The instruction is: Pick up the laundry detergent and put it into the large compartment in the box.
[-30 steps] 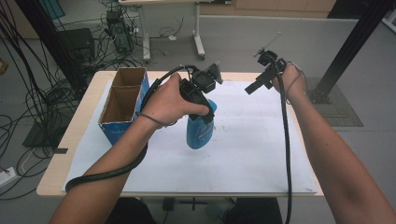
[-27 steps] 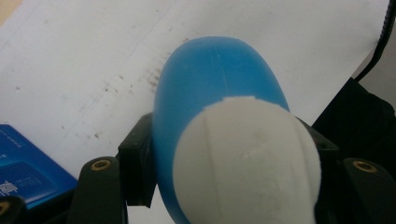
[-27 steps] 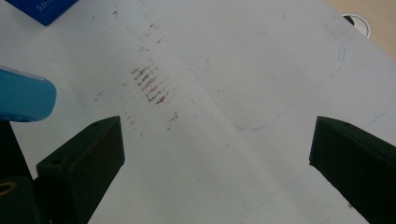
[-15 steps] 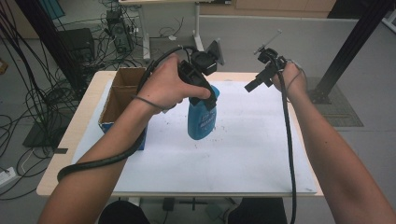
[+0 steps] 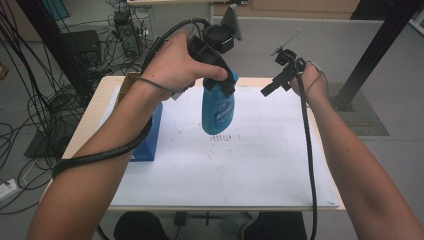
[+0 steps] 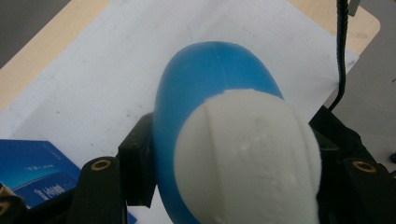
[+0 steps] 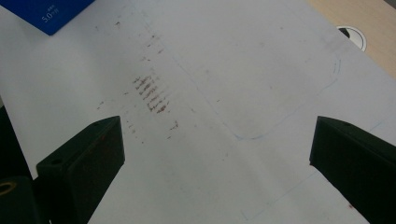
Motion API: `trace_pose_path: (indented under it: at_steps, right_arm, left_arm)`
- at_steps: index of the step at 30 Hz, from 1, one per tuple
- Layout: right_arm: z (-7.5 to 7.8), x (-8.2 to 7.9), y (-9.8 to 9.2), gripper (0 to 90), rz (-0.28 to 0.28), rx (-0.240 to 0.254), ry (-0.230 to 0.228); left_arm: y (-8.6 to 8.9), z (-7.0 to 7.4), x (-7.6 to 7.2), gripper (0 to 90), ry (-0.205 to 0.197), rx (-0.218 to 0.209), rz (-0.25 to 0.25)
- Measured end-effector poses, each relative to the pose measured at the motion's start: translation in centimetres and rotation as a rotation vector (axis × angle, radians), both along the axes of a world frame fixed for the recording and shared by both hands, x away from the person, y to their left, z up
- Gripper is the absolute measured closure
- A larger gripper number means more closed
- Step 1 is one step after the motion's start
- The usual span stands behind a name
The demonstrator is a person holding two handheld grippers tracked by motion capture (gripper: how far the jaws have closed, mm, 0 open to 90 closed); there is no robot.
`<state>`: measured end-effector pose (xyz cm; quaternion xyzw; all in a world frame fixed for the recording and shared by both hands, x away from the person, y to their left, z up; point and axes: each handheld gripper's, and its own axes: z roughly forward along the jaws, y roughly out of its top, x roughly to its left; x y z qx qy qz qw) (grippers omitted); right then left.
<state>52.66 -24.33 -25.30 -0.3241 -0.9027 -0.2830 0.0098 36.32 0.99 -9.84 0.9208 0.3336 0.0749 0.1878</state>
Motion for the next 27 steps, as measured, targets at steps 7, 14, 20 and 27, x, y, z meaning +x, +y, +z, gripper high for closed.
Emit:
trace_pose_path:
  at_steps: [7,14,20,27]
  right_arm:
    - [0.0,0.0,-0.1,2.9,-0.002,0.0,0.002]
    - [0.2,-0.1,-0.1,2.9,0.001,0.002,-0.005]
    - [0.2,-0.1,-0.3,2.9,0.0,0.009,-0.006]
    - [0.4,-0.2,-0.5,2.9,0.001,0.018,-0.014]
  left_arm:
    - [0.0,1.9,-0.2,37.3,-0.019,-0.023,0.006]
    - [0.1,2.6,0.1,37.3,-0.027,-0.024,0.022]
    - [0.5,2.9,0.6,37.3,-0.033,-0.02,0.044]
    - [2.2,3.1,1.3,37.3,-0.035,-0.016,0.103]
